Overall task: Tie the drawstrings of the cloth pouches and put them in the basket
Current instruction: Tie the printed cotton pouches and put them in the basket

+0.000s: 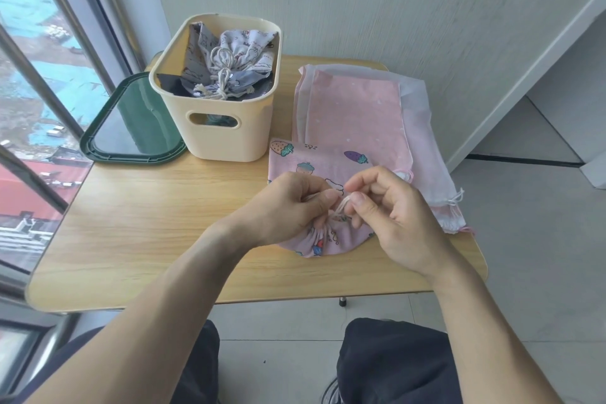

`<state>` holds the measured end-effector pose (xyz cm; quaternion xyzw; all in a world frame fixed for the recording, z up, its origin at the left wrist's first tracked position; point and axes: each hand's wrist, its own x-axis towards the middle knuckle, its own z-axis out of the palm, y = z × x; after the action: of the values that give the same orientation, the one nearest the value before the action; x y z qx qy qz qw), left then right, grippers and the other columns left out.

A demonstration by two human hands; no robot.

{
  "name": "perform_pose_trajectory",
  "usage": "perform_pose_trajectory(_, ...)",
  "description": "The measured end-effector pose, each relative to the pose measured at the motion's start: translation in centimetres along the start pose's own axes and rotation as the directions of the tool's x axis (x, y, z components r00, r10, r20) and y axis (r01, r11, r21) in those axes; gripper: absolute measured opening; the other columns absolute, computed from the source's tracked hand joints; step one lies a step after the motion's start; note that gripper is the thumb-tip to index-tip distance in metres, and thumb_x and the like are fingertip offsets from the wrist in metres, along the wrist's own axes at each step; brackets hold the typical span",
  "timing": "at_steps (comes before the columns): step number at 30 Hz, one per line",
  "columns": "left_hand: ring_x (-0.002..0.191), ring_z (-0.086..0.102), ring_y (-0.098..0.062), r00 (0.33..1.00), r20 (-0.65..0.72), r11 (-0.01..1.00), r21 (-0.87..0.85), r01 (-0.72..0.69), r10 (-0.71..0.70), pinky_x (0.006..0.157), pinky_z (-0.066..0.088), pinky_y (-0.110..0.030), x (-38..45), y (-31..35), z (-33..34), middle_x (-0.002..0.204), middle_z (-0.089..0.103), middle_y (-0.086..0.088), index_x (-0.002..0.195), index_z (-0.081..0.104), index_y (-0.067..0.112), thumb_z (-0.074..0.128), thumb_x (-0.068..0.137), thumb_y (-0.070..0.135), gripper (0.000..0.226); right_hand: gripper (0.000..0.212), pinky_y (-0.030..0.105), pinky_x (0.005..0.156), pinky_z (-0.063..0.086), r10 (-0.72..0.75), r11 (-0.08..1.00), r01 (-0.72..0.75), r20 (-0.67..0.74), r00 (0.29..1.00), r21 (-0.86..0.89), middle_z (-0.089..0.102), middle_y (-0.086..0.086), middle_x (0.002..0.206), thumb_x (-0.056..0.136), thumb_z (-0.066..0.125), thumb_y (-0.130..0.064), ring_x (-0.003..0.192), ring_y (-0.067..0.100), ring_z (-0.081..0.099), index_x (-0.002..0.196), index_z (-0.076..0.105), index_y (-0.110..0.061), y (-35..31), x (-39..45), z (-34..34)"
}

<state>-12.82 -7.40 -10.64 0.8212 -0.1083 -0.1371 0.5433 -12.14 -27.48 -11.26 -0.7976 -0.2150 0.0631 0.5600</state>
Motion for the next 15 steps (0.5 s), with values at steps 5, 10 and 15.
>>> perform_pose_trajectory(5, 0.044, 0.045, -0.021, 0.996, 0.024, 0.978, -0.185, 0.094, -0.091, 0.041, 0.034, -0.022, 0.1, 0.1, -0.2, 0.065, 0.065, -0.010, 0.081, 0.063, 0.008, 0.046, 0.104, 0.037, 0.041, 0.011, 0.025, 0.069, 0.050, 0.003, 1.000, -0.003, 0.006, 1.000, 0.001, 0.065, -0.008, 0.082, 0.097, 0.057, -0.014, 0.073, 0.004, 0.060, 0.099, 0.064, -0.023, -0.1, 0.1, 0.3)
perform_pose_trajectory(10, 0.052, 0.054, -0.022, 0.992, 0.078, 0.969, -0.221, 0.113, -0.098, 0.053, 0.044, -0.030, 0.1, -0.1, -0.7, 0.077, 0.073, -0.013, 0.068, 0.060, 0.010, 0.051, 0.102, 0.021, 0.038, 0.011, 0.017, 0.073, 0.049, 0.014, 0.999, -0.014, -0.004, 1.000, 0.048, 0.068, 0.003, 0.086, 0.095, 0.061, -0.008, 0.078, 0.008, 0.063, 0.100, 0.066, -0.016, -0.2, 0.1, 0.3)
perform_pose_trajectory(15, 0.054, 0.058, -0.020, 0.980, 0.189, 0.952, -0.282, 0.121, -0.069, 0.049, 0.042, -0.026, 0.0, -0.3, -1.5, 0.077, 0.072, -0.010, 0.088, 0.064, 0.001, 0.053, 0.099, 0.016, 0.022, 0.010, 0.024, 0.069, 0.050, 0.015, 0.992, -0.015, -0.002, 1.000, 0.129, 0.068, 0.001, 0.083, 0.089, 0.061, -0.012, 0.071, 0.023, 0.063, 0.097, 0.067, -0.013, -0.5, 0.0, 0.3)
